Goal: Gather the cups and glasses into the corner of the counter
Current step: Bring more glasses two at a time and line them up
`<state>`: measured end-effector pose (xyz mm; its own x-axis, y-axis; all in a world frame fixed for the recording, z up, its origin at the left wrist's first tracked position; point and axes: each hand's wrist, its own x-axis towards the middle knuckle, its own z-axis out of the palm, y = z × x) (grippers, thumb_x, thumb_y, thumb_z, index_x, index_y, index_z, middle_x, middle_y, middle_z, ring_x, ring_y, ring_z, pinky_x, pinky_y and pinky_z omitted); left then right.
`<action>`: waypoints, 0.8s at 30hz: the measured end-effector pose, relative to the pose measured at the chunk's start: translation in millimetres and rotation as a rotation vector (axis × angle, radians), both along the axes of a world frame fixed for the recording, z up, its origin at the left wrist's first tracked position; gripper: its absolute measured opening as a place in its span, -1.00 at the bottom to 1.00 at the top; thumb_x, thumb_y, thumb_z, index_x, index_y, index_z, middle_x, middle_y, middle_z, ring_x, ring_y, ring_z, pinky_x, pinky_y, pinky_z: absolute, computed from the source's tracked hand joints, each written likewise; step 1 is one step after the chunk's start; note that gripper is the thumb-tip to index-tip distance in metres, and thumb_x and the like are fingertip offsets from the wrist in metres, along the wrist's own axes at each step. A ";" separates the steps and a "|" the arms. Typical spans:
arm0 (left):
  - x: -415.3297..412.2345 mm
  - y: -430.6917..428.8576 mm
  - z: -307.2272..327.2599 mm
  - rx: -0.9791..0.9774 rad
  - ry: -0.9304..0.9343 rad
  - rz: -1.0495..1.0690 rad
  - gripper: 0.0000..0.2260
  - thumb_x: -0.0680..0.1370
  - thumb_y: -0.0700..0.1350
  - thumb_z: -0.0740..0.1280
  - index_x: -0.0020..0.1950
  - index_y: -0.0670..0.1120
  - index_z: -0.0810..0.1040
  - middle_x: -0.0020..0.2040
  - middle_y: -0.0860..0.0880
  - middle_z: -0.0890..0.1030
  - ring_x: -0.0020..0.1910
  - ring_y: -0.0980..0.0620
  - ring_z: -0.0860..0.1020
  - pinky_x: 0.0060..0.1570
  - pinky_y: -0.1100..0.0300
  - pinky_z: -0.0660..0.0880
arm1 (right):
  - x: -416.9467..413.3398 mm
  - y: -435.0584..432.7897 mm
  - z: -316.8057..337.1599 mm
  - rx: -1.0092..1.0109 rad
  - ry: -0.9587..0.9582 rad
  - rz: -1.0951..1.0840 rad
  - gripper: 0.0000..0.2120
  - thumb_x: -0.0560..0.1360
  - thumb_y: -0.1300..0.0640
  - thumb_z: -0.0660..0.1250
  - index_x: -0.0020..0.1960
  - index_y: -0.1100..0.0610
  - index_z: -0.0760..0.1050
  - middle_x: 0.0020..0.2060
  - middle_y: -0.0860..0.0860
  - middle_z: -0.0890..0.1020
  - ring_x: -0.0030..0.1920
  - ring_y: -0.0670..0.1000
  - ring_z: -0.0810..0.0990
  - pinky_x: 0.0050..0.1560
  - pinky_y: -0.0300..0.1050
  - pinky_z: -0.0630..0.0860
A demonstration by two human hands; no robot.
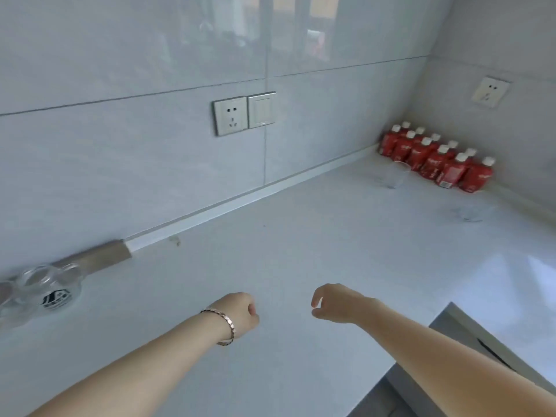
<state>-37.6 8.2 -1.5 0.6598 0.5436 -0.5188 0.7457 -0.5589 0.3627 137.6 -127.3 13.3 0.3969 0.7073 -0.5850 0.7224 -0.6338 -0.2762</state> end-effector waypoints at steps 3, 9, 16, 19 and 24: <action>92.0 -56.1 10.4 0.035 -0.003 -0.097 -0.95 0.50 -0.03 0.18 -0.14 0.05 0.41 -0.05 0.04 0.52 -0.09 -0.03 0.55 -0.12 0.20 0.48 | 87.3 -79.2 9.9 -0.011 -0.043 -0.114 -0.72 0.52 0.00 0.22 0.21 0.00 0.47 0.21 -0.01 0.53 0.18 0.05 0.52 0.12 -0.11 0.45; 253.9 -145.6 32.2 0.043 -0.065 -0.225 -0.86 0.53 -0.07 0.19 0.01 -0.03 0.51 0.16 -0.04 0.57 -0.06 -0.02 0.49 -0.11 0.27 0.36 | 231.8 -207.7 29.3 -0.020 -0.144 -0.305 -0.70 0.52 0.05 0.23 0.24 0.06 0.45 0.22 0.04 0.52 0.19 0.09 0.52 0.00 -0.18 0.39; 373.8 -173.0 30.4 0.089 -0.045 -0.216 -0.93 0.51 -0.09 0.17 -0.11 0.00 0.44 -0.04 -0.02 0.56 -0.14 -0.05 0.51 -0.15 0.21 0.43 | 339.0 -265.6 29.2 -0.031 -0.209 -0.452 -0.72 0.51 0.05 0.22 0.20 0.01 0.48 0.20 0.01 0.53 0.18 0.06 0.54 0.02 -0.18 0.43; 417.7 -164.3 17.1 0.118 0.004 -0.240 -0.94 0.52 -0.10 0.17 -0.13 -0.02 0.40 0.00 -0.06 0.59 -0.15 -0.07 0.47 -0.15 0.22 0.39 | 380.3 -264.2 18.1 -0.027 -0.220 -0.504 -0.72 0.50 0.06 0.21 0.20 0.01 0.48 0.19 -0.01 0.55 0.16 0.05 0.55 -0.04 -0.21 0.39; 494.8 -126.2 -4.7 0.117 0.029 -0.247 -0.86 0.50 -0.13 0.18 -0.26 0.00 0.34 -0.15 -0.03 0.47 -0.19 -0.08 0.40 -0.17 0.23 0.33 | 454.4 -231.1 5.3 0.028 -0.255 -0.579 -0.58 0.51 0.00 0.24 0.35 0.04 0.34 0.29 0.05 0.43 0.20 0.09 0.52 0.13 -0.12 0.44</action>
